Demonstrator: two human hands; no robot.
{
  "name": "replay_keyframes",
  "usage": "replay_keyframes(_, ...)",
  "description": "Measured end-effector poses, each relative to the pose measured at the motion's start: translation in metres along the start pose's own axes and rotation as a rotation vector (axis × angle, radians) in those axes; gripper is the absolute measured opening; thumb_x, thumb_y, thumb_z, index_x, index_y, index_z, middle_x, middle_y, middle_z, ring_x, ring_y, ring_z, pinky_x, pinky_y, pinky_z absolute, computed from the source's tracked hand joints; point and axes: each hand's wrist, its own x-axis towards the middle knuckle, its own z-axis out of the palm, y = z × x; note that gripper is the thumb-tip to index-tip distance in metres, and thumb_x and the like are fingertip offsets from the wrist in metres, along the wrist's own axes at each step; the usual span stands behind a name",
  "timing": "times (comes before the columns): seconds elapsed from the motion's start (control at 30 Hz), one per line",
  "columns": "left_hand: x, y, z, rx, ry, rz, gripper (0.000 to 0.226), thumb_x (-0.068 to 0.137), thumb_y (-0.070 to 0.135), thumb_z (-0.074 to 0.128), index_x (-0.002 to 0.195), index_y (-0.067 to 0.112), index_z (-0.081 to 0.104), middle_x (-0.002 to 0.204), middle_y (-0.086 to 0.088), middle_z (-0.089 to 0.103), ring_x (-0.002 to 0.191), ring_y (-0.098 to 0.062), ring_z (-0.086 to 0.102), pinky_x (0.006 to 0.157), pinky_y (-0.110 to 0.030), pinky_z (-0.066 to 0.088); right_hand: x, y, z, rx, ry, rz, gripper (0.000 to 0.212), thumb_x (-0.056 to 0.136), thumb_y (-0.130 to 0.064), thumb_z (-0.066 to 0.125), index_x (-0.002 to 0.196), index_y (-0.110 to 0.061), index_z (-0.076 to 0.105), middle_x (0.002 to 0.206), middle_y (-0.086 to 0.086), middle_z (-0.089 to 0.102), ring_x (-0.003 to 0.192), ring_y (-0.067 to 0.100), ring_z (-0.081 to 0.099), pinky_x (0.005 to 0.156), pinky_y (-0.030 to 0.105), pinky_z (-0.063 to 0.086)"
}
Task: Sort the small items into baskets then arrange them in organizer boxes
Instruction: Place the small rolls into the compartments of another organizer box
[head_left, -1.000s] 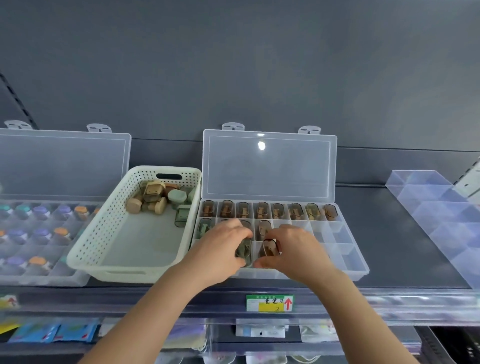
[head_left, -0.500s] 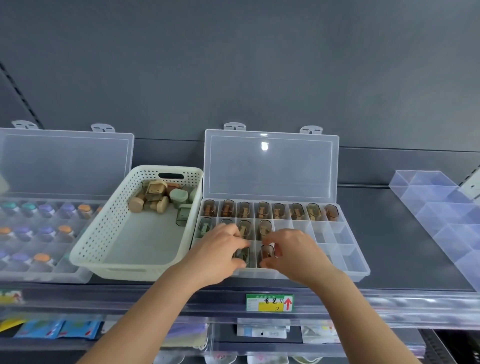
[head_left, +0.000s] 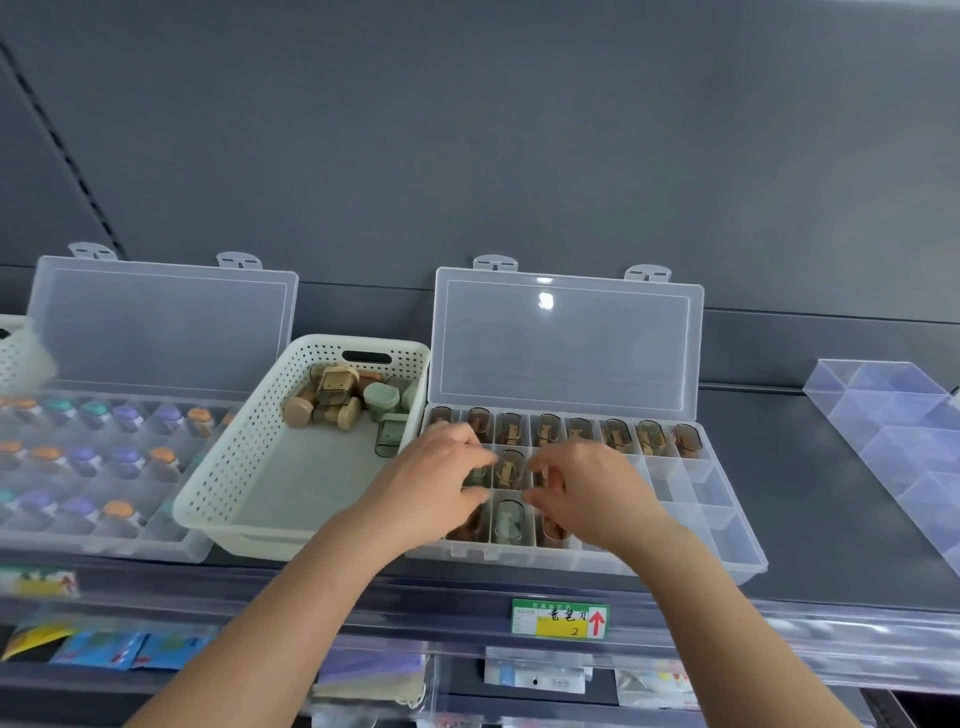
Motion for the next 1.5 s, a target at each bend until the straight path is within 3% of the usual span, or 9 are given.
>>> replay_keyframes(0.27,0.000,-0.058,-0.036,0.253,0.180,-0.169,0.029,0.093,0.025,0.054,0.122,0.022,0.060,0.113,0.006,0.057,0.107,-0.012,0.050,0.092,-0.028,0.046,0.050,-0.042,0.013,-0.014,0.174,-0.181,0.027,0.089,-0.027,0.060,0.113,-0.019,0.067,0.107,0.001,0.064,0.098,0.020,0.057,0.081,0.030,0.051)
replay_keyframes(0.5,0.004,-0.133,-0.040,0.384,0.034,-0.386,0.034,0.087,0.015,0.056,0.121,0.014,0.053,0.124,-0.005,0.050,0.116,-0.024,0.047,0.094,-0.035,0.044,0.108,-0.088,0.033,-0.139,0.093,-0.298,0.035,0.089,-0.029,0.055,0.123,-0.020,0.060,0.120,0.003,0.060,0.113,0.024,0.047,0.095,0.035,0.042)
replay_keyframes(0.77,0.027,-0.183,-0.026,0.305,0.051,-0.282,0.069,0.085,0.009,0.063,0.146,0.015,0.030,0.144,-0.005,0.040,0.131,-0.025,0.039,0.108,-0.038,0.037,0.160,-0.123,0.054,-0.445,0.012,-0.178,0.033,0.090,-0.036,0.052,0.116,-0.017,0.058,0.113,0.005,0.058,0.110,0.026,0.046,0.097,0.038,0.033)
replay_keyframes(0.93,0.032,-0.191,-0.023,0.259,0.097,-0.262,0.067,0.086,0.022,0.067,0.143,0.017,0.035,0.136,-0.006,0.045,0.127,-0.026,0.041,0.105,-0.038,0.038,0.175,-0.125,0.069,-0.517,0.014,-0.101,0.027,0.086,-0.032,0.058,0.109,-0.019,0.061,0.106,0.003,0.060,0.105,0.026,0.048,0.093,0.035,0.032)
replay_keyframes(1.07,0.035,-0.190,-0.025,0.230,0.145,-0.223,0.049,0.086,0.023,0.066,0.131,0.018,0.047,0.124,-0.004,0.051,0.117,-0.024,0.047,0.097,-0.037,0.044,0.174,-0.126,0.066,-0.368,0.054,-0.097,0.030,0.083,-0.026,0.056,0.111,-0.016,0.056,0.105,0.005,0.061,0.105,0.027,0.050,0.091,0.034,0.036)
replay_keyframes(1.2,0.033,-0.183,-0.027,0.040,0.227,-0.226,0.037,0.091,0.028,0.059,0.124,0.012,0.054,0.120,-0.003,0.052,0.112,-0.021,0.050,0.093,-0.032,0.043,0.161,-0.125,0.054,0.043,0.117,-0.050,0.032,0.082,-0.022,0.057,0.112,-0.016,0.047,0.099,0.004,0.060,0.086,0.026,0.055,0.066,0.030,0.039)
replay_keyframes(1.37,0.026,-0.155,-0.033,-0.221,0.269,-0.221,0.047,0.093,0.023,0.055,0.138,0.019,0.043,0.125,-0.002,0.051,0.110,-0.021,0.051,0.093,-0.034,0.043,0.139,-0.111,0.037,0.477,0.203,-0.053,0.032,0.080,-0.020,0.064,0.111,-0.020,0.056,0.099,-0.002,0.054,0.081,0.016,0.052,0.072,0.023,0.040)
replay_keyframes(1.43,0.023,-0.140,-0.035,-0.273,0.292,-0.184,0.049,0.095,0.024,0.052,0.141,0.031,0.036,0.115,0.002,0.055,0.096,-0.016,0.053,0.083,-0.036,0.047,0.127,-0.099,0.031,0.573,0.183,-0.030,0.035,0.083,-0.022,0.064,0.117,-0.024,0.055,0.094,-0.007,0.055,0.076,0.011,0.054,0.071,0.022,0.043)
replay_keyframes(1.5,0.021,-0.122,-0.035,-0.282,0.311,-0.161,0.047,0.097,0.025,0.049,0.140,0.039,0.035,0.102,0.008,0.051,0.079,-0.007,0.048,0.066,-0.024,0.039,0.113,-0.086,0.025,0.624,0.163,-0.014,0.048,0.085,-0.030,0.065,0.129,-0.028,0.045,0.089,-0.008,0.058,0.071,0.009,0.056,0.070,0.024,0.048)
